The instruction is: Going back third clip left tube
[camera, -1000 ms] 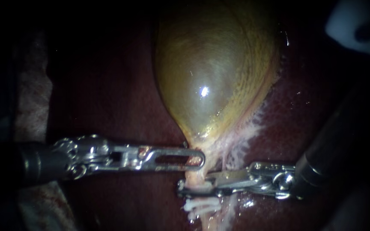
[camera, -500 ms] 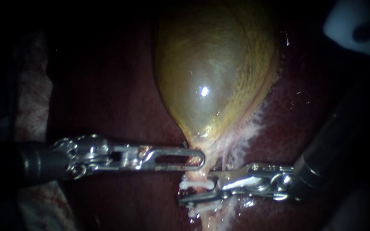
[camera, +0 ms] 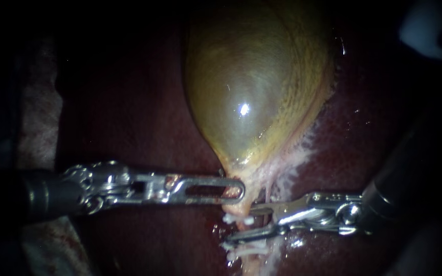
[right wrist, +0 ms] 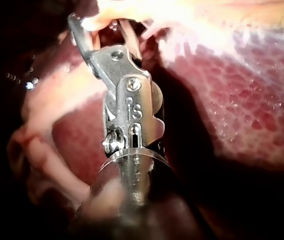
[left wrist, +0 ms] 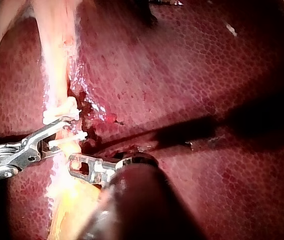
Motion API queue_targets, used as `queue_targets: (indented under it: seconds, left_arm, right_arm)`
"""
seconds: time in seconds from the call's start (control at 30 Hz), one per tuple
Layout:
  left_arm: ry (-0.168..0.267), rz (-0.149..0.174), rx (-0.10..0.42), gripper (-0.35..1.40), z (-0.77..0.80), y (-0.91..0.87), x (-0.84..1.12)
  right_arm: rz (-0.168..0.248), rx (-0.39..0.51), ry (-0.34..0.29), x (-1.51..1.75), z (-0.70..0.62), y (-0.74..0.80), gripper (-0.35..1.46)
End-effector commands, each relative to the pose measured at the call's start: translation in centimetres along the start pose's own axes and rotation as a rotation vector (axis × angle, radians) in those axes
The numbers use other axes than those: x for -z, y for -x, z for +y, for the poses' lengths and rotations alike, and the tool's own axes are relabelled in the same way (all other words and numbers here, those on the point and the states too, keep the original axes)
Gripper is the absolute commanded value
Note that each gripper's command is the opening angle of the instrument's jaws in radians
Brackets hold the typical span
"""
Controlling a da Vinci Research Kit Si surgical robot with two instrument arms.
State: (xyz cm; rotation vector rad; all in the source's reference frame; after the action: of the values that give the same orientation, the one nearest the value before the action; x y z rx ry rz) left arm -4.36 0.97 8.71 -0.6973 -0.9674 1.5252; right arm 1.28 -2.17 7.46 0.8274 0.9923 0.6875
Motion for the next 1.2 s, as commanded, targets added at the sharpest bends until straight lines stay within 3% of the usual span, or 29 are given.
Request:
queue_targets:
  seconds: [0.03, 0.3, 0.53, 0.73, 0.97, 1.2]
  left_arm:
    - [-0.001, 0.0, 0.0, -0.35, 0.0, 0.0, 0.0]
    - [-0.001, 0.001, 0.001, -0.35, 0.01, 0.01, 0.0]
    - [-0.001, 0.0, 0.001, -0.35, 0.02, 0.0, 0.0]
    - [-0.001, 0.0, 0.001, -0.35, 0.02, 0.01, 0.01]
    - [-0.001, 0.0, 0.002, -0.35, 0.03, 0.01, 0.01]
    - [-0.001, 0.0, 0.002, -0.35, 0.03, 0.01, 0.01]
  right_arm:
    - [0.0, 0.0, 0.002, -0.01, 0.0, 0.01, 0.44]
    - [0.001, 0.007, 0.003, -0.05, 0.02, 0.03, 0.44]
    - [0.008, 0.012, 0.001, -0.33, 0.08, 0.11, 0.43]
    - [0.009, 0.01, -0.006, -0.48, 0.11, 0.09, 0.43]
    - [0.004, 0.01, -0.013, -0.32, 0.11, 0.08, 0.42]
    - [0.001, 0.024, -0.014, -0.11, 0.02, 0.01, 0.41]
